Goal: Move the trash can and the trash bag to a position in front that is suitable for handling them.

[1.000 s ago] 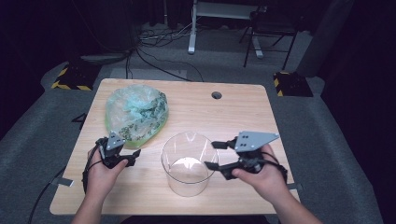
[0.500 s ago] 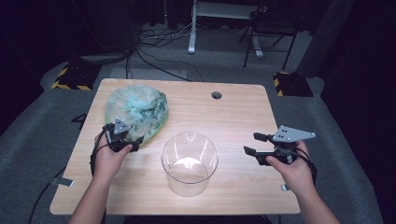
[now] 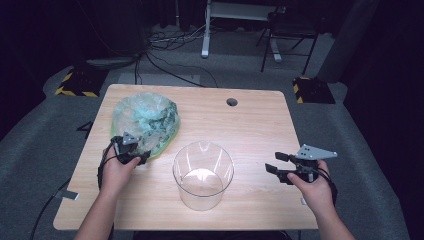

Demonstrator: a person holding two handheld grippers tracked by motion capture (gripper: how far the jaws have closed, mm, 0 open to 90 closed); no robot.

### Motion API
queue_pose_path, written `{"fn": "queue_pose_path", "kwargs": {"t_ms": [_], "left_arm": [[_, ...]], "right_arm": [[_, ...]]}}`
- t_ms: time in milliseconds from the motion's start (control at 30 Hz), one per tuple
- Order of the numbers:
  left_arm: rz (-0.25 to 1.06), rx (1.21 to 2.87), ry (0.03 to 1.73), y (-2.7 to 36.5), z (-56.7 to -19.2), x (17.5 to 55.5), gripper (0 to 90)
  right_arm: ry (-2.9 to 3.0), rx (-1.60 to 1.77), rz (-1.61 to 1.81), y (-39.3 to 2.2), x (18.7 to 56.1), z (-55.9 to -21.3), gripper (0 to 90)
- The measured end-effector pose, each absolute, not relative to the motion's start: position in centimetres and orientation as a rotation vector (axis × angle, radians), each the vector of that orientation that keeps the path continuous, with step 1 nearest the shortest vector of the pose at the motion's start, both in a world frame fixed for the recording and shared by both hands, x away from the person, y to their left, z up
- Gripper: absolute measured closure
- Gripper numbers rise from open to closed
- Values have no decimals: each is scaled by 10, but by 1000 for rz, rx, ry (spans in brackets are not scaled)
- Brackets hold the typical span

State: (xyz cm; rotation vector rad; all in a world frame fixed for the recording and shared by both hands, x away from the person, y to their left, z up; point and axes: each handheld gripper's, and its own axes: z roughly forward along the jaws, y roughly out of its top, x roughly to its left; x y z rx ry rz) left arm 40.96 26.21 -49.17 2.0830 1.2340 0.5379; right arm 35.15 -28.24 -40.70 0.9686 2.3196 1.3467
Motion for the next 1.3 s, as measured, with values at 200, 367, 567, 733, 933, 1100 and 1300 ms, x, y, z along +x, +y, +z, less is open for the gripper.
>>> {"fn": "queue_pose_path", "kwargs": {"t_ms": [200,367,567,733,933,1100,1300], "left_arm": [[511,2127,1246,268,-495,377,371],[493,2123,1266,274,-496,345,370],[468,2132,1254,280,-496,301,348],[435,2101,1283,290,-488,268,322],[519,2052,1248,295,-456,252,287],[557,2009,1235,295,-440,260,263],[646,1950,1204,289,-425,295,200]], "right_arm": [[2334,965,1338,-283,352,-410,367],[2351,937,1241,-280,361,-420,367],[2371,968,1159,-282,378,-443,367],[2395,986,1113,-278,388,-464,367],[2388,976,993,-273,398,-490,352],[2356,1045,1050,-275,399,-503,321],[2372,1052,1059,-276,396,-503,306]]}}
